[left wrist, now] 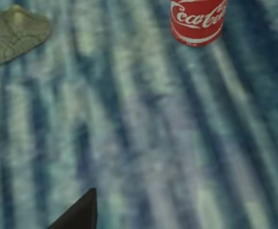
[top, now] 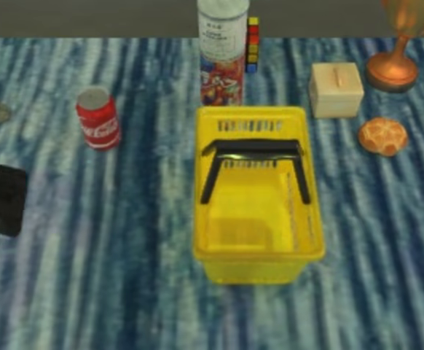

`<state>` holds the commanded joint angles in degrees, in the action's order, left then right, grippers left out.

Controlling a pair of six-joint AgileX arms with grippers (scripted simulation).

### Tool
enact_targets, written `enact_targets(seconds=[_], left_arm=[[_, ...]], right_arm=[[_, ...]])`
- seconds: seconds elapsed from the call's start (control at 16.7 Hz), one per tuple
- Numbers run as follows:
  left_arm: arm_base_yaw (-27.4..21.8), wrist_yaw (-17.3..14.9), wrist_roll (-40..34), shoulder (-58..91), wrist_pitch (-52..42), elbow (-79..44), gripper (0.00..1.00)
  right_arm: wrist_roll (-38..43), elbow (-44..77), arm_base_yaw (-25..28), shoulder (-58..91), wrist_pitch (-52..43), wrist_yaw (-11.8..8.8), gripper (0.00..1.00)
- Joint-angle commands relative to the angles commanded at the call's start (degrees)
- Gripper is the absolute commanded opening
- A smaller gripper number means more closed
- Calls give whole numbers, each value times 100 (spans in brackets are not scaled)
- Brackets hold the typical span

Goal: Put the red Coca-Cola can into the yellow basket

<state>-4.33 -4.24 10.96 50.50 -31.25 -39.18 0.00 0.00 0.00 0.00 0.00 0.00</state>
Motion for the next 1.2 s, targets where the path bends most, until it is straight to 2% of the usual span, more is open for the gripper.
enact_targets(seconds=[0.66,0.9,1.2], left_arm=[[-389,-137,1513,6445,-3677,-5490,100],[-472,-101,2013,8161,-4463,-7573,100],[-519,-14,2479,9467,-4897,-9672,100]], right_arm=[[0,0,0,0,0,0,100],[0,0,0,0,0,0,100],[0,0,0,0,0,0,100]])
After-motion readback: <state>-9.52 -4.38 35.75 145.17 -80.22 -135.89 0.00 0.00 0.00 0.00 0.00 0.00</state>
